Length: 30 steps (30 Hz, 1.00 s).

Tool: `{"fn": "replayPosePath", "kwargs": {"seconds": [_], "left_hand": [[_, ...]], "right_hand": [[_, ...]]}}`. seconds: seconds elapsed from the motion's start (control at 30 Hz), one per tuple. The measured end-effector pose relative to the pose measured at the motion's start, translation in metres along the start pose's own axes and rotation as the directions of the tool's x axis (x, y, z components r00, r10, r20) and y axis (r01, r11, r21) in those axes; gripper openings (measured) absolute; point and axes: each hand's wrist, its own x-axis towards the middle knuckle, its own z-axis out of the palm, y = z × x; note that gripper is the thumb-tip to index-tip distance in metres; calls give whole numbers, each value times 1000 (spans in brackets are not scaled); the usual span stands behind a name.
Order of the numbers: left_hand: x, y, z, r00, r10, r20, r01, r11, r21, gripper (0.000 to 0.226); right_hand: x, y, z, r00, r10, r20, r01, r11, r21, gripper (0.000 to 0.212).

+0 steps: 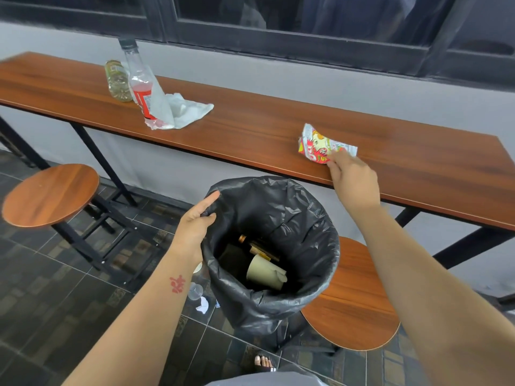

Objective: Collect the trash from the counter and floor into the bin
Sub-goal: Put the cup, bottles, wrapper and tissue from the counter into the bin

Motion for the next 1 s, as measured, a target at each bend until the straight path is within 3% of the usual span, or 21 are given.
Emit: {"fn": "replayPosePath", "kwargs": {"seconds": [0.23, 0.43, 0.57, 0.7, 0.8, 0.87, 1.0], "left_hand": [[-15, 4, -29, 999, 43, -13, -43, 999, -33, 50], [-34, 1, -68, 991, 73, -112, -82, 994, -76, 50], [-43, -5, -101, 988, 99, -115, -112, 988, -108, 55], [-49, -7, -129, 990, 101, -99, -114, 984, -134, 55], [-49, -11, -150, 991, 98, -95, -110, 986, -129, 56], [-49, -12, -162, 988, 101, -116, -113, 988, -103, 57], [-50, -8, -179, 979, 94, -178, -111, 990, -87, 54]], "right_hand": [[-49, -59, 27, 896, -443, -40, 443, 896, -9, 21], [-93, -108, 55, 816, -563, 133, 566, 824, 21, 31], [-110, -141, 71, 692, -457, 558, 520, 852, 53, 15], [-123, -168, 86, 602, -321, 731, 415, 908, 58, 28], [-132, -184, 97, 560, -293, 775, 381, 922, 73, 52], [-134, -195, 100, 553, -320, 769, 391, 915, 99, 53], [-128, -220, 97, 660, -393, 640, 363, 913, 186, 45]]}}
